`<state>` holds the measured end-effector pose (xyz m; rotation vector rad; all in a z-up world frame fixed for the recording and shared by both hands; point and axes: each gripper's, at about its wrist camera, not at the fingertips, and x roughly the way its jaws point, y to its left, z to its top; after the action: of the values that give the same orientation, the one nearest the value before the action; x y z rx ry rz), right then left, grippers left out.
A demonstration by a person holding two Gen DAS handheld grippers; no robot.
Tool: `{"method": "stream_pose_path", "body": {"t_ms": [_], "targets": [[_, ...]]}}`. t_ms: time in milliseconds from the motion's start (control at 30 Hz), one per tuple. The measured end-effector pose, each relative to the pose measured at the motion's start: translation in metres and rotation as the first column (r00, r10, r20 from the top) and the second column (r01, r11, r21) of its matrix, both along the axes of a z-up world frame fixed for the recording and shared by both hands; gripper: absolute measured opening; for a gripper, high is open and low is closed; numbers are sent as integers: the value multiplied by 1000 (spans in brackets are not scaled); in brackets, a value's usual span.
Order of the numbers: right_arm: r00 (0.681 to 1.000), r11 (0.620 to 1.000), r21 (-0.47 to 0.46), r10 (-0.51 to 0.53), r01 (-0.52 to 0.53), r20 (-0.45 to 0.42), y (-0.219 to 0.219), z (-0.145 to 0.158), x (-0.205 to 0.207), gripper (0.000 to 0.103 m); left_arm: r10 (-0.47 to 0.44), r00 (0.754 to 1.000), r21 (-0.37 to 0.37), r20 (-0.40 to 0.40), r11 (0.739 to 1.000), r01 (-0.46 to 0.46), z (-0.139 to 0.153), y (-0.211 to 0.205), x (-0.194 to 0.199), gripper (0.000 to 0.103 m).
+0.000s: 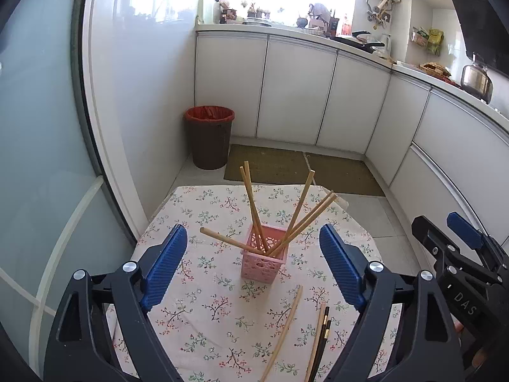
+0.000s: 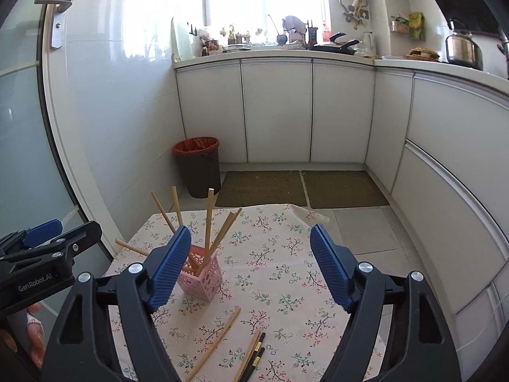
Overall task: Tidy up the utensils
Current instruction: 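Grasp a wooden chopstick with the left tool while the right tool grasps another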
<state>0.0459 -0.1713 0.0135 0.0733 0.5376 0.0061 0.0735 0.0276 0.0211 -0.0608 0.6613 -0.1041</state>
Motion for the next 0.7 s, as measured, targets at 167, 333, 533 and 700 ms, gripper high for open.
{"method": "stream_pose_path", "body": {"t_ms": [167,333,533,700], "targets": [[999,999,15,-38,38,6,-13,-6,-12,92,-9,1000,7,-9,1000,9,-7,-5,-9,95],[998,998,-1,-65,65,-5,-24,-15,-25,96,-37,999,26,-34,999,37,-14,-13,-13,96],[995,996,11,-91,92,-45,-42,-34,-41,96,-71,993,47,-93,996,76,-31,-26,-12,96],[987,992,31,-114,118,-117,-60,-63,-53,96,-92,981,60,-171,993,104,-55,-36,-3,96]]}}
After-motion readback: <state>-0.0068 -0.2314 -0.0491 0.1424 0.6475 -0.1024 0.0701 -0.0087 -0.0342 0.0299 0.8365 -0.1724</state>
